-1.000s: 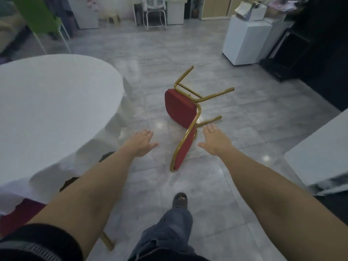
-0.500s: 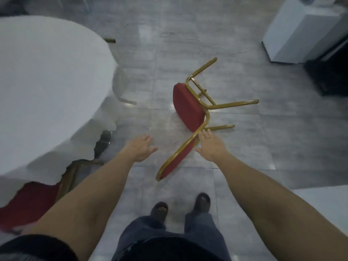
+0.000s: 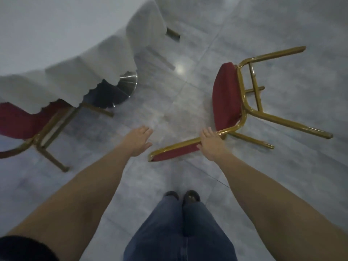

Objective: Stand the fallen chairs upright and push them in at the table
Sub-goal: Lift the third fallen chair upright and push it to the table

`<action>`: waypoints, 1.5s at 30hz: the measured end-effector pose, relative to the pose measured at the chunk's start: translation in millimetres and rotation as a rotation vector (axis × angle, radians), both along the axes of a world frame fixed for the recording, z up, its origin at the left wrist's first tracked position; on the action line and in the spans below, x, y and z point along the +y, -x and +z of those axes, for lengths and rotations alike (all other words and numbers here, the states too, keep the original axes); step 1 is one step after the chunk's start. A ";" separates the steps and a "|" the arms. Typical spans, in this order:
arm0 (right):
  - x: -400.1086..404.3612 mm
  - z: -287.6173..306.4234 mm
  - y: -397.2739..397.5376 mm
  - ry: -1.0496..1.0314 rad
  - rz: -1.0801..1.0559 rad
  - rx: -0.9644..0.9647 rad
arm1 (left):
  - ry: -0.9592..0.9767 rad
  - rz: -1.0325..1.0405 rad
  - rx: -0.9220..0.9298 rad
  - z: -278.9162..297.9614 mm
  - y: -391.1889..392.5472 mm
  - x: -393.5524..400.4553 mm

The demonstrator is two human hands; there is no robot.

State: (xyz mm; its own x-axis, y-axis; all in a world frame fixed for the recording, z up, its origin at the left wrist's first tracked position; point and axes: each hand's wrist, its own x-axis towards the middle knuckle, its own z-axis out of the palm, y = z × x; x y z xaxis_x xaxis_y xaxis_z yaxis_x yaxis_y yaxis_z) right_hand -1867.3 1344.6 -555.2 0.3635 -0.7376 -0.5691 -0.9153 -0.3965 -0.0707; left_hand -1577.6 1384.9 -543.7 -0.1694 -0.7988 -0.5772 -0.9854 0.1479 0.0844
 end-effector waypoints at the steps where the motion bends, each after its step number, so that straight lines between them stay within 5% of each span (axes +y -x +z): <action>1: -2.9 -20.8 3.5 -0.002 0.013 -0.004 | -0.009 0.008 0.002 -22.9 6.2 0.2; 9: -8.0 -171.3 18.3 0.036 0.081 -0.018 | -0.031 0.104 0.030 -192.9 32.4 12.1; 16: 2.1 -206.6 30.8 0.125 0.086 -0.106 | 0.035 0.236 0.096 -237.3 37.6 13.8; 24: -2.6 -132.3 30.4 0.092 0.034 0.003 | 0.072 0.111 0.148 -156.6 67.4 20.3; 31: -10.2 -2.3 -0.2 0.135 0.152 -0.082 | 0.204 0.023 0.216 -19.8 87.9 22.3; 38: -23.0 111.1 10.4 0.283 0.134 -0.156 | 0.475 0.219 0.493 83.9 47.9 25.8; 45: -13.3 202.0 45.9 0.377 -0.051 -0.260 | 0.486 0.384 0.428 141.0 4.8 18.0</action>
